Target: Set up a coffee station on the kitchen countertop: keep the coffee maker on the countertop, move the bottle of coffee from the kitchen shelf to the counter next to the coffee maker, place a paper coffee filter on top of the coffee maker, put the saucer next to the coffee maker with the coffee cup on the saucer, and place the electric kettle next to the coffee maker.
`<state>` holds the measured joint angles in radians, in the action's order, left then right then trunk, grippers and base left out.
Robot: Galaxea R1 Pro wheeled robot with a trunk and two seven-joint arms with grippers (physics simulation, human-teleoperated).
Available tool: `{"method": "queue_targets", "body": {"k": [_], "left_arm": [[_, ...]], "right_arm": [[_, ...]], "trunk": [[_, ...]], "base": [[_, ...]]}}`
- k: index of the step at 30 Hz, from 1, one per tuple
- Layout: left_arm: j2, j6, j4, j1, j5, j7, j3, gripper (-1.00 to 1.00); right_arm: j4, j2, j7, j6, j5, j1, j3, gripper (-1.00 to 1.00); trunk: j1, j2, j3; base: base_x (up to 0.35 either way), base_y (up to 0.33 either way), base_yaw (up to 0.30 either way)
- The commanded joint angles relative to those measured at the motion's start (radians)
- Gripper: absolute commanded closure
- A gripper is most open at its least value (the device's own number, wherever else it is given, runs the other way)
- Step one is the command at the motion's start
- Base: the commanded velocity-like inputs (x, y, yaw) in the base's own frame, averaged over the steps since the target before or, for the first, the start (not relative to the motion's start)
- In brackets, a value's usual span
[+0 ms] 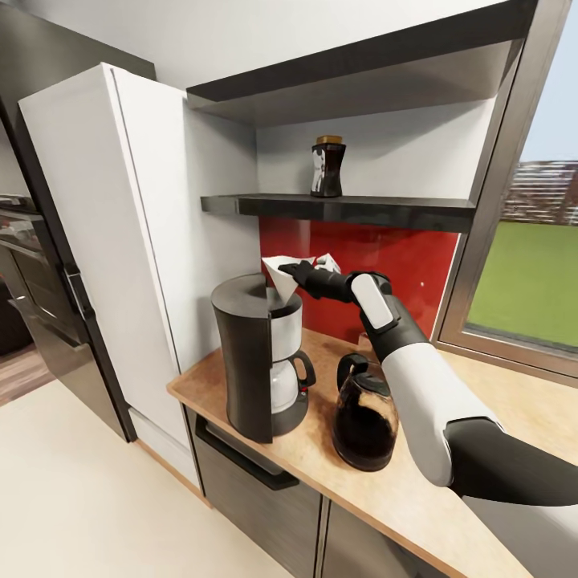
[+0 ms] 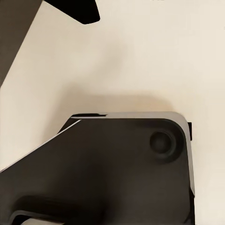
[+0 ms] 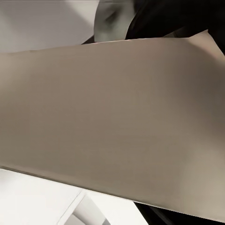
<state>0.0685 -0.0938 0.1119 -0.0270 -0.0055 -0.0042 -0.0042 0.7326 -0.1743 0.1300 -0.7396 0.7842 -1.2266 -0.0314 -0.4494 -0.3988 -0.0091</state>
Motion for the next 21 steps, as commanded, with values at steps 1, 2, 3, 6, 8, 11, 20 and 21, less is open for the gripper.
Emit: {"method": "queue_targets", "body": {"k": [1, 2, 3, 6, 8, 11, 20, 21], "left_arm": [[0.000, -0.001, 0.002, -0.001, -0.001, 0.000, 0.000, -1.00], [0.000, -0.001, 0.002, -0.001, -0.001, 0.000, 0.000, -1.00], [0.000, -0.001, 0.002, -0.001, -0.001, 0.000, 0.000, -1.00], [0.000, -0.001, 0.002, -0.001, -0.001, 0.000, 0.000, -1.00], [0.000, -0.001, 0.002, -0.001, -0.001, 0.000, 0.000, -1.00], [0.000, -0.001, 0.002, -0.001, -0.001, 0.000, 0.000, -1.00], [0.001, -0.001, 0.002, -0.002, -0.001, 0.000, 0.000, -1.00], [0.001, -0.001, 0.002, -0.002, -0.001, 0.000, 0.000, -1.00]], "right_arm": [[-0.002, 0.000, 0.005, -0.003, -0.005, -0.001, 0.001, 1.00], [-0.003, 0.000, 0.005, -0.003, -0.005, -0.001, 0.001, 1.00], [-0.004, 0.000, 0.005, -0.003, -0.005, -0.001, 0.001, 1.00], [-0.005, 0.000, 0.005, -0.003, -0.005, -0.001, 0.001, 1.00], [-0.005, 0.000, 0.005, -0.003, -0.005, -0.001, 0.001, 1.00], [-0.005, 0.000, 0.005, -0.003, -0.005, -0.001, 0.001, -1.00], [-0.012, 0.000, 0.005, -0.003, -0.005, -0.001, 0.001, -1.00], [-0.013, 0.000, 0.005, -0.003, -0.005, -0.001, 0.001, -1.00]], "trunk": [[-0.001, -0.001, -0.001], [-0.001, -0.001, -0.001], [-0.001, -0.001, -0.001], [-0.001, -0.001, -0.001], [-0.001, -0.001, -0.001], [-0.001, -0.001, -0.001], [-0.001, -0.001, -0.001], [-0.001, -0.001, -0.001]], "base": [[0.031, 0.000, 0.000], [0.020, 0.000, 0.000], [0.013, 0.000, 0.000], [0.006, 0.000, 0.000], [0.002, 0.000, 0.000], [0.000, 0.000, 0.000], [0.000, 0.000, 0.000], [0.000, 0.000, 0.000]]}}
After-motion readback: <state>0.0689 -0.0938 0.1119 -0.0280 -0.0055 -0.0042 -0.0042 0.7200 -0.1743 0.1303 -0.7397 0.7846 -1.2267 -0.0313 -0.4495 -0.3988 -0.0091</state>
